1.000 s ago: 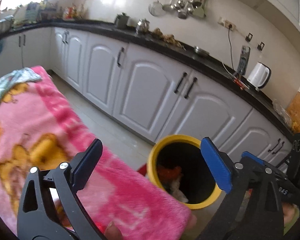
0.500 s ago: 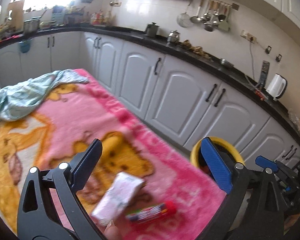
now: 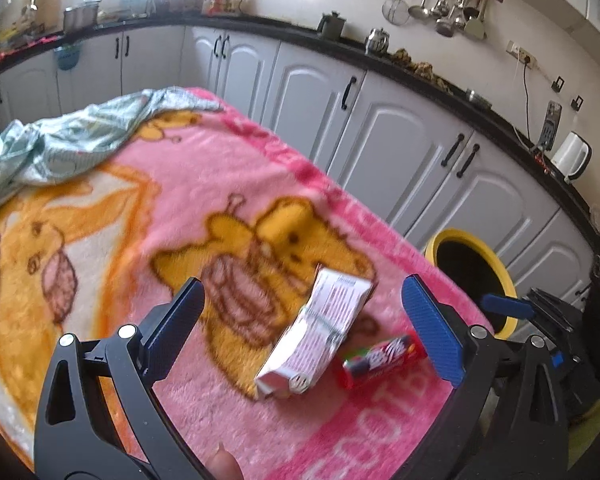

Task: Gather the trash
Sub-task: 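Move both tools back over the milk carton and red tube, then grasp the white milk carton with the left tool while the right tool grasps the red tube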

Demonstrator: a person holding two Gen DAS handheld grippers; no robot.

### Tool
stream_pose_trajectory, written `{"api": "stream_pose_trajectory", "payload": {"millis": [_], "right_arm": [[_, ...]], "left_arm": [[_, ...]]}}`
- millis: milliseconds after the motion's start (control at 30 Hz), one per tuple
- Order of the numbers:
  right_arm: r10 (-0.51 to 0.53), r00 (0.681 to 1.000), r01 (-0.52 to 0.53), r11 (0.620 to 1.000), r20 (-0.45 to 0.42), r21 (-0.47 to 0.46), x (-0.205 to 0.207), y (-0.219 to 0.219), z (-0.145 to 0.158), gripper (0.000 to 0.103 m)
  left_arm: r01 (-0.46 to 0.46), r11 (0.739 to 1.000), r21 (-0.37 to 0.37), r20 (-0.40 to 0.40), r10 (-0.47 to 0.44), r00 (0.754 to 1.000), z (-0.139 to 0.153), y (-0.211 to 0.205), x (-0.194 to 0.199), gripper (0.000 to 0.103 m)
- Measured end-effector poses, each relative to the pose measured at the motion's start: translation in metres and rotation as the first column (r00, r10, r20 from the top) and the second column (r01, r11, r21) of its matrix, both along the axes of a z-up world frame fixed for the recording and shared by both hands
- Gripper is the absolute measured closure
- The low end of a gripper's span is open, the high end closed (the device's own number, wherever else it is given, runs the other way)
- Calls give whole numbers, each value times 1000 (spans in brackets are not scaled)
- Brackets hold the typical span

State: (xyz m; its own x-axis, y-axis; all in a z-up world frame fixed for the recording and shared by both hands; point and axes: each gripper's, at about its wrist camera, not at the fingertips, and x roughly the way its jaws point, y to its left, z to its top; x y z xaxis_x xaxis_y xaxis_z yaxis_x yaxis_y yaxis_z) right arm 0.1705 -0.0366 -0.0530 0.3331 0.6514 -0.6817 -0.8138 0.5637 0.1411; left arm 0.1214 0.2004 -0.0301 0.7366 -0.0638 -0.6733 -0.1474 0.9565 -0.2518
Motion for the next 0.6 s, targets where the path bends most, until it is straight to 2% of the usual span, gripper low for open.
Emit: {"api": "stream_pose_trajectory", "payload": {"millis": [100, 267, 467, 533, 567, 600], "right_arm": [[62, 998, -62, 997, -2, -53, 2, 15, -16, 20], [151, 988, -149, 982, 13, -117, 3, 41, -34, 20], [217, 975, -220, 963, -39, -157, 17, 64, -55, 20], [231, 970, -240, 956, -70, -168, 20, 67, -62, 31], [234, 970, -242, 955, -66, -173, 20, 67, -63, 34], [236, 970, -242, 954, -59, -177, 18, 67, -64, 41]], "left_arm": [[14, 1000, -28, -27, -15, 1000, -11, 3, -1, 13], [35, 998, -61, -76, -39, 996, -28, 5, 0, 20], [80, 990, -120, -123, -95, 988, -45, 0, 15, 27], [99, 987, -127, -142, -117, 983, -50, -5, 23, 31], [103, 987, -127, -147, -122, 982, -51, -7, 26, 31], [106, 986, -128, -153, -125, 980, -53, -8, 29, 32]]}}
